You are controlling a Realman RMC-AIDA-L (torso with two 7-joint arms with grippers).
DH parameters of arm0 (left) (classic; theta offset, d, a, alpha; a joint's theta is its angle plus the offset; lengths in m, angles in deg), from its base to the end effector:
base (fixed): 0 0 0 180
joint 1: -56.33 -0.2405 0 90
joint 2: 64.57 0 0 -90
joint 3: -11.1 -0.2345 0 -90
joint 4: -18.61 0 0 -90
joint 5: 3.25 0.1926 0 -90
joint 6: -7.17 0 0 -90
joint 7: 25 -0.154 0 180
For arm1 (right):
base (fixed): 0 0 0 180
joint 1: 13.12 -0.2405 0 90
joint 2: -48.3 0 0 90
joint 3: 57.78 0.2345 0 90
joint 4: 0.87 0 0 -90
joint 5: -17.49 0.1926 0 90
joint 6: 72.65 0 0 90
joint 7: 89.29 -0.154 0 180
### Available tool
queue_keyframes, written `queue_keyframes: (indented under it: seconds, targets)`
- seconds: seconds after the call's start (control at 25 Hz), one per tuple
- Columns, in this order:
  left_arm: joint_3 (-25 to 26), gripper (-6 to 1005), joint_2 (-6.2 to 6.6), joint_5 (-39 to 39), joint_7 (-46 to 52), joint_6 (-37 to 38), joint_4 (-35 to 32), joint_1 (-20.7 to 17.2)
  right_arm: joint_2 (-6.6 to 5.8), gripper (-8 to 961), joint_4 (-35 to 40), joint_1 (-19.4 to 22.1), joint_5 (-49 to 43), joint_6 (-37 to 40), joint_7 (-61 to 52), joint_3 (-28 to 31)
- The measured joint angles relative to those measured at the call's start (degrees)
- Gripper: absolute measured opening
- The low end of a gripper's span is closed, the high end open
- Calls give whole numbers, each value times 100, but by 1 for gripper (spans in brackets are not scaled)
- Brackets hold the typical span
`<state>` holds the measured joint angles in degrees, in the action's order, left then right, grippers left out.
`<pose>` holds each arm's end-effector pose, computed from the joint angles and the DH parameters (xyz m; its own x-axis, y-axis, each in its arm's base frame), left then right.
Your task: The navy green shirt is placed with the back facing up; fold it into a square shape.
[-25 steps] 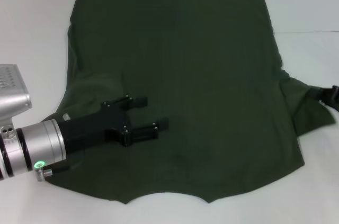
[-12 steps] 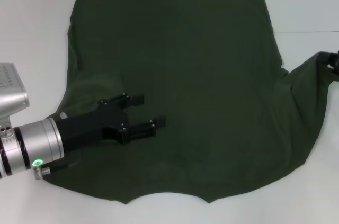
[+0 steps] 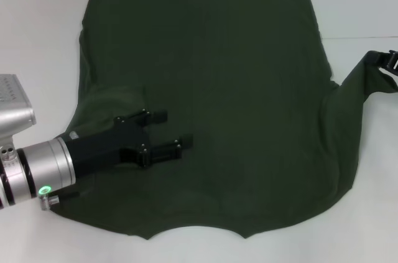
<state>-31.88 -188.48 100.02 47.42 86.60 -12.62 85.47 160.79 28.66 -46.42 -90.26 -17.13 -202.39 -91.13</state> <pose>-0.2206 0.3126 -0.0376 0.7003 0.3286 0.6337 0.5437 -0.8208 -0.1751 0.3035 0.3887 0.0694 0.2197 -0.5695 -0.7921 -0.9753 -0.1483 -0.1639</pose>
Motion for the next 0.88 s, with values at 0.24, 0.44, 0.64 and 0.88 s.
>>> queue_keyframes:
  seconds: [0.24,0.44,0.64,0.88]
  targets:
    - [0,878,0,0,78,-32,-8,48,-12,44,61,-16,0,667,-75,-125]
    - [8,877,5,-2,85,-65,-15,66,-26,49,92,-184,0,1127,-362,-441]
    - [11,877,7,-6,87,-113,-15,81,86,53,41,-514,1,1131,-550,-983]
    - [61,876,8,-16,88,-121,-14,83,239,145,143,-650,12,1267,-526,-1373]
